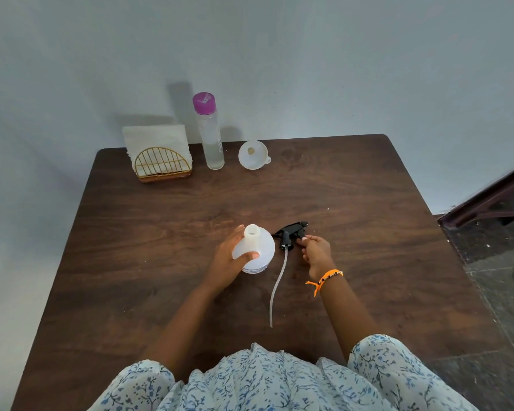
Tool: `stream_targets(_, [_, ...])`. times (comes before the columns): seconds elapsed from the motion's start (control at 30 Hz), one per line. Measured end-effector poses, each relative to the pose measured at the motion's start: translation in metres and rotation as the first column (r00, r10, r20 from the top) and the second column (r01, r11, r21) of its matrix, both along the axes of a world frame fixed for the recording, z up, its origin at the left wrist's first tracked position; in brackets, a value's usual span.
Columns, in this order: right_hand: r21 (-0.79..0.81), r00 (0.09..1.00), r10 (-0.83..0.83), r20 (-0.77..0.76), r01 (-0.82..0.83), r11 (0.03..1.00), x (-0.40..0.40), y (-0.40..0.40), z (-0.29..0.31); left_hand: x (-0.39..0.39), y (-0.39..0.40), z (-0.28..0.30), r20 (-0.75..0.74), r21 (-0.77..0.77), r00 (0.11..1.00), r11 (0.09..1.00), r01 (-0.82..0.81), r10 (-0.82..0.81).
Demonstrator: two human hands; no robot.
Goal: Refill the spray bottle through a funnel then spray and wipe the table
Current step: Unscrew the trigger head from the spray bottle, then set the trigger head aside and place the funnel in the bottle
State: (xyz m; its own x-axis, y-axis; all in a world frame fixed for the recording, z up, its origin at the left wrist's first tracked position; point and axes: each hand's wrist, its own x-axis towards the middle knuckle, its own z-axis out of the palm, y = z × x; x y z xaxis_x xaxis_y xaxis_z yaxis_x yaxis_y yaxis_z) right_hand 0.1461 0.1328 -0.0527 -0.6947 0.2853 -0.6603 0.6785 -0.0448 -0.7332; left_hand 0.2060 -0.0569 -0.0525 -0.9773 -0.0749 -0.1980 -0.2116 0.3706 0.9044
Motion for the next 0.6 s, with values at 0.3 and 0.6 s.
stream_targets(0.3, [0.383, 0.983, 0.183, 0.030, -0.180, 0.906, 0.004, -0.002, 0.002, 0.001, -0.001, 0.004, 0.035, 0.001, 0.999, 1.000, 0.003, -0.003])
stream_targets(0.6, [0.573, 0.900, 0.418, -0.120, -0.281, 0.770, -0.016, -0.023, 0.032, -0.002, -0.009, 0.030, -0.018, 0.252, 0.999, 0.967, -0.024, 0.030])
